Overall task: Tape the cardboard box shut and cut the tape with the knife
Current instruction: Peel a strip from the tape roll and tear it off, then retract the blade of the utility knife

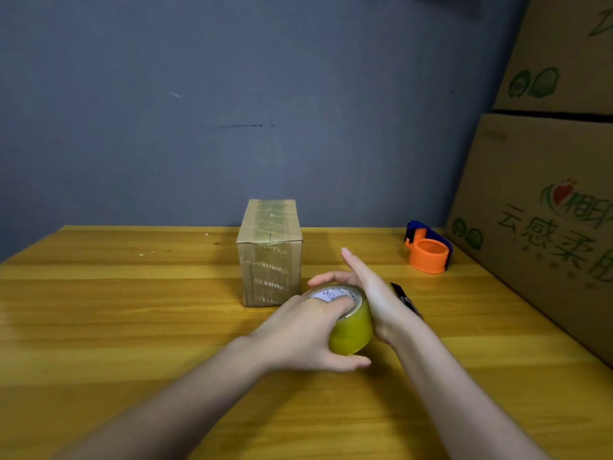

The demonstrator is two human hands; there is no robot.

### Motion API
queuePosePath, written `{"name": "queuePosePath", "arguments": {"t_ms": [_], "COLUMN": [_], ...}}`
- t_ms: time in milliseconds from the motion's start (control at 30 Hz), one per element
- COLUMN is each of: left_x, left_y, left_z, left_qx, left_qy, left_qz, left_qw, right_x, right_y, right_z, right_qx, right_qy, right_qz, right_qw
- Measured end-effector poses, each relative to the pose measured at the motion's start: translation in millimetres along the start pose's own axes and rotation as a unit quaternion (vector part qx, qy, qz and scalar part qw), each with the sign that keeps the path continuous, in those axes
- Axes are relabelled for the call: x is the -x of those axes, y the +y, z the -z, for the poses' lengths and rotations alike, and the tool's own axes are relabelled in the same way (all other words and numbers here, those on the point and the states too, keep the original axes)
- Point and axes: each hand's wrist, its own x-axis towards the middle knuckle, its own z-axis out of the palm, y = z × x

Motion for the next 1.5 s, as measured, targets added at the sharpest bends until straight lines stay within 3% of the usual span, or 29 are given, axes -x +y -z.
{"name": "queuePosePath", "arguments": {"t_ms": [100,167,300,367,500,900,1167,1500], "left_x": [0,-4,-20,-34,-63,-142,-187,-188], "left_y": [3,1,-8,-12,-15,-39,-55,-53], "left_z": [-6,-10,-17,-22,-39,-88,-113,-125], "left_qx": [-0.051,-0.064,-0.082,-0.089,-0.121,-0.087,-0.033,-0.011], "left_qy": [0.003,0.010,0.001,-0.004,0.008,0.048,0.005,-0.030], "left_qz": [-0.064,-0.062,0.009,0.036,0.054,0.115,0.124,0.127], "left_qw": [0.997,0.996,0.997,0.995,0.991,0.988,0.992,0.991], "right_x": [-5,-10,-18,-16,-16,-58,-91,-95], "right_y": [-1,-1,-3,-3,8,22,27,38], "right_z": [10,16,35,43,50,101,136,140], "right_qx": [-0.047,-0.044,0.029,0.074,0.192,0.220,0.236,0.266], "right_qy": [-0.048,-0.026,0.214,0.272,0.261,0.324,0.350,0.357], "right_qz": [-0.072,-0.069,0.057,0.117,0.141,0.105,0.064,0.016], "right_qw": [0.995,0.996,0.975,0.952,0.936,0.914,0.904,0.895]}}
